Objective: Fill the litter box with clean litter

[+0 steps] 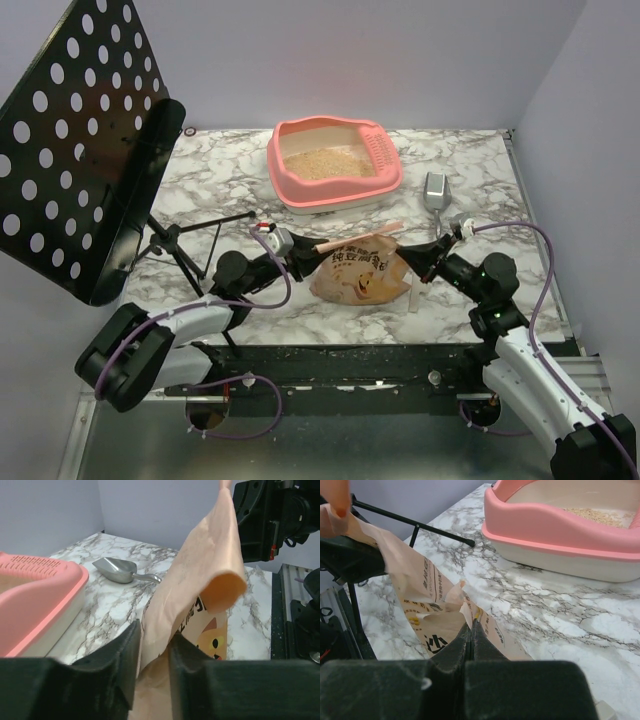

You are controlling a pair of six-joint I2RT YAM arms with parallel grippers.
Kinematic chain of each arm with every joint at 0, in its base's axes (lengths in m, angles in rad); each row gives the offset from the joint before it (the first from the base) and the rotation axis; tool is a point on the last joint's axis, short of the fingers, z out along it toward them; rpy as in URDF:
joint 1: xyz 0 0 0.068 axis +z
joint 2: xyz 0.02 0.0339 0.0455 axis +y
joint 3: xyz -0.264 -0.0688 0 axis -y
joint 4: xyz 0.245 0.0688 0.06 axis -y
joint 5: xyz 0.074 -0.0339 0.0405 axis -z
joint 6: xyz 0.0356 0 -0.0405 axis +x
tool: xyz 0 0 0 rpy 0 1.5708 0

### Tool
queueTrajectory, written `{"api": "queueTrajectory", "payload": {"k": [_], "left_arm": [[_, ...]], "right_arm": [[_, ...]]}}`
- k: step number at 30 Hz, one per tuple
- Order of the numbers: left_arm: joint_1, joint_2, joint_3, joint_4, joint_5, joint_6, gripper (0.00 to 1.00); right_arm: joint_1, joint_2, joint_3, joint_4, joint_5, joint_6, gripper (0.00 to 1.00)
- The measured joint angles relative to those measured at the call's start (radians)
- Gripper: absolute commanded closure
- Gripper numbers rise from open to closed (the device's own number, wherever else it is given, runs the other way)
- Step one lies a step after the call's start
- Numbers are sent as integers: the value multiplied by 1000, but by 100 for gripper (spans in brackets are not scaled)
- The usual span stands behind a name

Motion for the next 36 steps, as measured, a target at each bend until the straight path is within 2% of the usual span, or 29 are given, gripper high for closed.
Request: {"api": "queueTrajectory", "payload": {"k": [4, 9, 13, 16, 21, 26, 36], "left_arm": [[20, 90, 25, 90, 69, -56, 100], [46, 177, 38, 167, 127, -161, 100], [56, 159, 27, 178, 126, -225, 100], [57, 55, 23, 55, 98, -235, 100], [52, -188, 23, -261, -3, -252, 100], [51, -372, 11, -528, -72, -293, 100], [44, -638, -45, -835, -170, -442, 100]], "right_arm": [[1, -1, 0, -10, 0, -1, 100], [2, -34, 2, -64, 13, -6, 100], [2, -95, 13, -160, 50, -7, 100], [2, -139, 34, -242, 54, -4, 100], [2, -218, 55, -359, 32, -1, 100], [8, -210, 66, -434, -16, 3, 100], [8, -102, 89, -467, -154, 159, 100]]}}
